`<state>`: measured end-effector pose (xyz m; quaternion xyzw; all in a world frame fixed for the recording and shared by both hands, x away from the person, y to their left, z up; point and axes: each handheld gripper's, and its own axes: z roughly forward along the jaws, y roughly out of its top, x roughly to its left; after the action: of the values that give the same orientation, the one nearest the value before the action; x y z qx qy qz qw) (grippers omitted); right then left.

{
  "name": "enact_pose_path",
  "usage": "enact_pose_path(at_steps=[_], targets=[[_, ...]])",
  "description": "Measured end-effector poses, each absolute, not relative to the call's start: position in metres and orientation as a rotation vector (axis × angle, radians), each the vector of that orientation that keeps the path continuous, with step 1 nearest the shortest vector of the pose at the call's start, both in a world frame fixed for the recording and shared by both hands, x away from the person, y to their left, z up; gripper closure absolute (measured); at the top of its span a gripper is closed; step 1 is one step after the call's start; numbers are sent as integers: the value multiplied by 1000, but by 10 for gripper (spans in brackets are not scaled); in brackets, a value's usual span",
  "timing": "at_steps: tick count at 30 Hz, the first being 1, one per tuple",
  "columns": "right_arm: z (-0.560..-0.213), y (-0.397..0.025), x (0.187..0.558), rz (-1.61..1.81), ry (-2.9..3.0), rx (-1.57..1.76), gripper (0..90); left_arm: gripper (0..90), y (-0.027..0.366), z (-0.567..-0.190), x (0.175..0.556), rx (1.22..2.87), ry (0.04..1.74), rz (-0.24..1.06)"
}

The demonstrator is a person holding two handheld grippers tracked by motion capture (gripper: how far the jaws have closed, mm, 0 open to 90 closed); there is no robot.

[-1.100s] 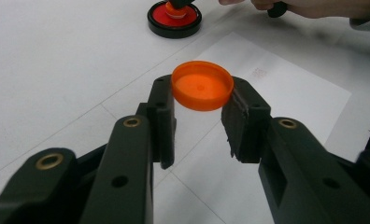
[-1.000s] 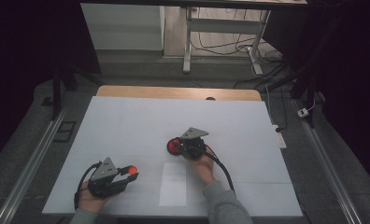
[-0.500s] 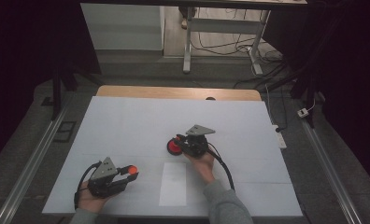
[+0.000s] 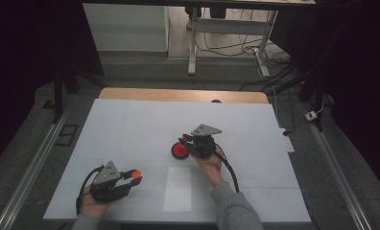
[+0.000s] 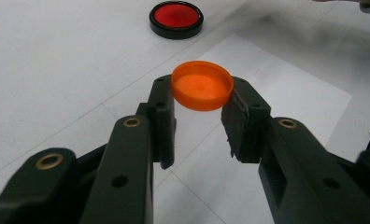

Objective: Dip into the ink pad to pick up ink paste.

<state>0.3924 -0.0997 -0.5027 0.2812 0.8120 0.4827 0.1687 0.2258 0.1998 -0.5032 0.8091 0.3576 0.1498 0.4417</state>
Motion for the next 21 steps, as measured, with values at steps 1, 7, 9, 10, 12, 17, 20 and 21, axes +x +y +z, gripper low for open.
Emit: enact_pose_path(at_steps=[1, 7, 9, 10, 12, 17, 20, 21], targets=[[-502, -100, 392, 1368, 2309, 797, 728, 653, 200, -503, 226, 2008, 887, 372], [-499, -98, 391, 1372, 2310, 780, 728, 653, 199, -504, 226, 2012, 890, 370], [-498, -98, 391, 1368, 2312, 776, 728, 653, 199, -503, 226, 2013, 887, 374], [-498, -97, 392, 1366, 2311, 779, 728, 653, 199, -503, 225, 2010, 886, 376], [-500, -96, 392, 1361, 2318, 782, 728, 652, 200, -503, 226, 2010, 887, 376], [-504, -91, 392, 1345, 2333, 768, 728, 653, 201, -503, 225, 2006, 885, 374], [-504, -87, 392, 1332, 2347, 757, 728, 653, 201, -503, 226, 2007, 884, 374], [-503, -87, 392, 1325, 2353, 752, 728, 653, 201, -503, 226, 2006, 887, 372]])
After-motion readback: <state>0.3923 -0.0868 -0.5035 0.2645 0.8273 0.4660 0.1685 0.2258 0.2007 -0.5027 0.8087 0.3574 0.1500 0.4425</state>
